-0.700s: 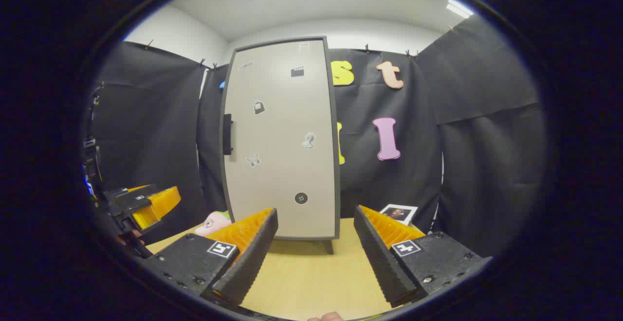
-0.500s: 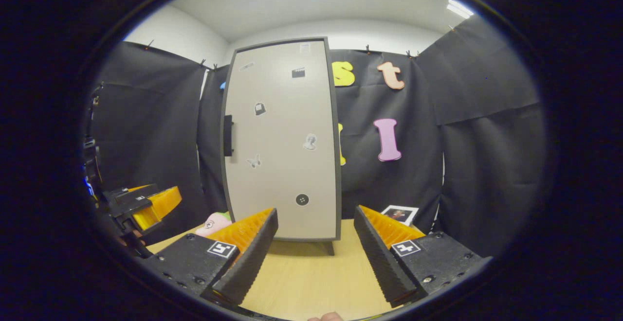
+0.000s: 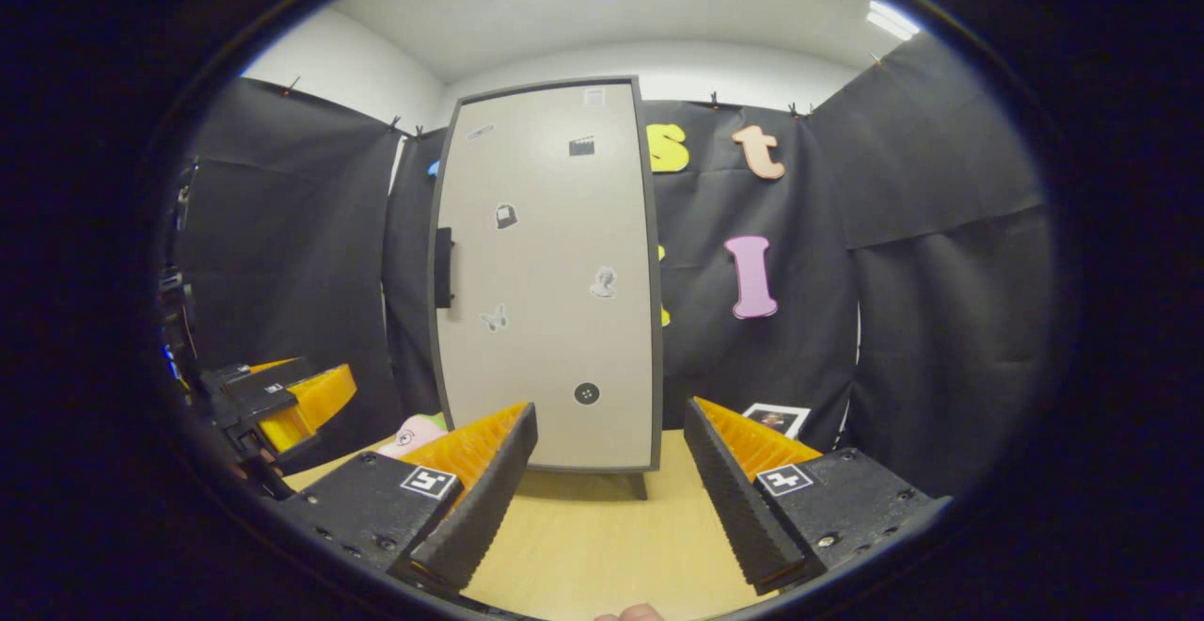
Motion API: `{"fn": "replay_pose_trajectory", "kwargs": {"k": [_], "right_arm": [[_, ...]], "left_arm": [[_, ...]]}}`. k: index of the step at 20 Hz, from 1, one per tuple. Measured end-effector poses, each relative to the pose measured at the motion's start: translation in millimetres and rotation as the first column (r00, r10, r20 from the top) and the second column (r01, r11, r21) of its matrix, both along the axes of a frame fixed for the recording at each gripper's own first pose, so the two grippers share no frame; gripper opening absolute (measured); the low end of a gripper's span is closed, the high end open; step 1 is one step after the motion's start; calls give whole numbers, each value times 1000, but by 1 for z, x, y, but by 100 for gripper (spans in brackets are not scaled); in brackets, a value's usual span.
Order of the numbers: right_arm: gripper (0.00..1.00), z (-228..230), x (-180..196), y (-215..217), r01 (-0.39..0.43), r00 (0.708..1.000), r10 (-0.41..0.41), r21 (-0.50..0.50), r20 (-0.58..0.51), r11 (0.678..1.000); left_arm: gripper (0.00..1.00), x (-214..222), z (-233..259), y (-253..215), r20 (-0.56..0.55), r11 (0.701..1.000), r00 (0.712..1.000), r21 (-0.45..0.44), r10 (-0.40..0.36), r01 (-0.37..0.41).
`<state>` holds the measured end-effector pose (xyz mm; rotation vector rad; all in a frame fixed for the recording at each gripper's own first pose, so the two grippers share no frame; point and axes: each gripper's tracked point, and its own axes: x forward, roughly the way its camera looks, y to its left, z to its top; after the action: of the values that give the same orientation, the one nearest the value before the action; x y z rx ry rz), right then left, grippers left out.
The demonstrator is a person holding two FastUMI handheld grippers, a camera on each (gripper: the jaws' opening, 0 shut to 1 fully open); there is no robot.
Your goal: Open the cabinet door with the right hand, grasp the bottle in the cabinet with the left hand and place it on the coaster, then close the cabinet door with the right hand.
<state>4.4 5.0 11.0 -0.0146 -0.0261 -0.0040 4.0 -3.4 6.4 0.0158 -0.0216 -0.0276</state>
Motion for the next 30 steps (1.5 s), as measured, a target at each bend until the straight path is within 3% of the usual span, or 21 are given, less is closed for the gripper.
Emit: {"fn": "replay_pose_trajectory", "kwargs": {"k": [8, 17, 25, 30], "right_arm": [[98, -2, 0, 5, -19, 1000, 19, -1, -2, 1000], [98, 57, 20, 47, -217, 973, 223, -84, 60, 972], [100, 102, 99, 137, -458, 887, 461, -83, 24, 885], [100, 115, 174, 185, -515, 857, 515, -15, -25, 857]], "left_arm": [[95, 0, 0, -4, -9, 1000, 1000, 8, -11, 11], [95, -6, -3, -9, -17, 1000, 1000, 14, -4, 5], [95, -12, 0, -4, 0, 1000, 1000, 0, 27, -27], [95, -21, -14, 12, -35, 998, 997, 13, 62, -62]]}}
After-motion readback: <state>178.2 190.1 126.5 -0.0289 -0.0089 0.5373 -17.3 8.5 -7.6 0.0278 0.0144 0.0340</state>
